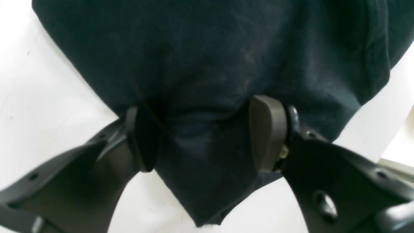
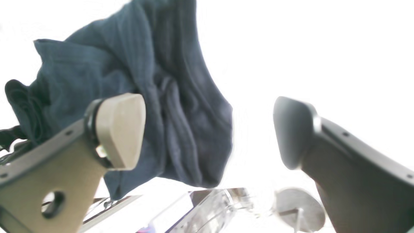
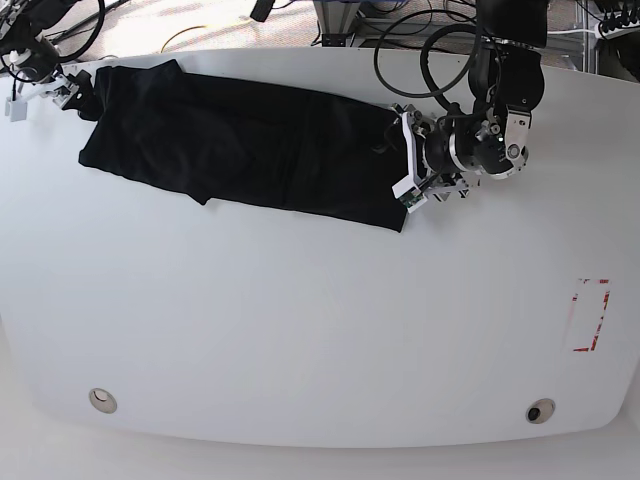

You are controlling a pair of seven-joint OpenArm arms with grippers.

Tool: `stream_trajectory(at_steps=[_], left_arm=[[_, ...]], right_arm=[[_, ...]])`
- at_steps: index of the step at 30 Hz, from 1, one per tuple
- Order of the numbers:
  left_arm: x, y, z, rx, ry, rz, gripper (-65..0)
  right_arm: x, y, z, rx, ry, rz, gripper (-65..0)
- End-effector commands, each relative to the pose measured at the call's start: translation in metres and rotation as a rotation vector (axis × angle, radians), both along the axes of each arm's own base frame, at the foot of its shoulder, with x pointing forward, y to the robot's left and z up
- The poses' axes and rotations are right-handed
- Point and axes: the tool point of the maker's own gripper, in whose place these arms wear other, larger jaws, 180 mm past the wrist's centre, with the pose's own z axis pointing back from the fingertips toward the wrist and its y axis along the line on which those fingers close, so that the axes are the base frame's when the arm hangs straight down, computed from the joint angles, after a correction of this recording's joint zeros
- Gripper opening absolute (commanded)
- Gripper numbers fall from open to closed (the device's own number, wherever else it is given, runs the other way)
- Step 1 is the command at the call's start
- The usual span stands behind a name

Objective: Fold the T-shirt properly
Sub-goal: 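Fold the strip's end with the left gripper toward the right gripper, then fold the strip's other end with the right gripper toward the left gripper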

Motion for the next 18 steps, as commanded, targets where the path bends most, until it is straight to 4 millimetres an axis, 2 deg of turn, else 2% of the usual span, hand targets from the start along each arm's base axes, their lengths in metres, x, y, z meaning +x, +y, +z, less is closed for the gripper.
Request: stream_trajectory(at_steps=[1, 11, 18], left_arm=[[0.001, 0.004, 0.001, 0.025, -0.004, -0.005, -26.0], [0.004, 0.005, 0.002, 0.028, -0.011, -0.005, -26.0], [0.004, 0.003, 0.003, 0.023, -0.011, -0.004, -26.0]], right_arm=[[0.009, -0.001, 0.008, -0.010, -0.035, 0.014, -5.5], [0.025, 0.077, -0.026, 0.145, -0.026, 0.114, -5.9], [0.033, 0.097, -0.030, 0.169, -0.022, 0.173, -6.2]])
